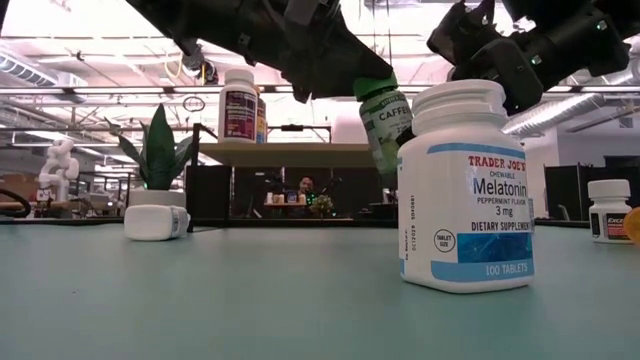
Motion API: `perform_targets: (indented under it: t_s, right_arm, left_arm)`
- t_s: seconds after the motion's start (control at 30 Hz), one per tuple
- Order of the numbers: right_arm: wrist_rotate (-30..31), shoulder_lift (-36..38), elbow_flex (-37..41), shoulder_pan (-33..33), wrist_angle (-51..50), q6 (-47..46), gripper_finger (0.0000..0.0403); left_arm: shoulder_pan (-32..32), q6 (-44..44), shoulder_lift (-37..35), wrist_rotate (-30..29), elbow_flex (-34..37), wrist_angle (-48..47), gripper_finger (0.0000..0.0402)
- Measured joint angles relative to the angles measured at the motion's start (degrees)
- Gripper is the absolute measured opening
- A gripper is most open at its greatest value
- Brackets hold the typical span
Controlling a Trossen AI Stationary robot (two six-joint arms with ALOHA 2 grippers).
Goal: Pick and place medicine bottles onto shelf by color
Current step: Put the light green pill bottle on the shelf
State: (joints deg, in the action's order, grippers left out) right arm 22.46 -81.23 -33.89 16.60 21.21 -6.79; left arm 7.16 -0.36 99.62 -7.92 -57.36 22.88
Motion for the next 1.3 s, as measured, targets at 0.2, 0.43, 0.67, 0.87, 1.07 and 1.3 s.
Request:
perform_targets:
  t_s: [0.2,0.43,0.67,0.87,1.07,1.3]
  right_arm:
    - [0.0,0.0,0.0,0.0,1.0,0.0,0.023]
    - [0.1,0.3,-0.1,0.0,4.8,-0.1,0.0261]
    - [-0.1,4.4,-0.1,0.1,4.8,-2.2,0.03]
    - [0.3,11.8,2.9,1.3,1.7,-3.4,0.0297]
    - [-0.3,15.8,7.8,1.3,2.9,-7.5,0.0293]
    - [-3.1,15.8,12.5,1.9,6.3,-10.3,0.0293]
  left_arm:
    - [0.0,-0.3,-0.5,0.0,0.0,-0.3,0.0206]
    - [0.0,-2.1,-1.8,-0.4,0.0,-3.1,0.0209]
    - [-1.3,-2.2,-6.4,-1.5,-0.9,-12.5,0.0203]
    - [-4.0,-0.5,-11.3,-1.6,-7.7,-27.7,0.0212]
    - [-7.9,3.8,-12.8,-2.7,-21.0,-48.1,0.0205]
    - [-14.2,8.1,-13.4,-2.8,-33.3,-52.5,0.0213]
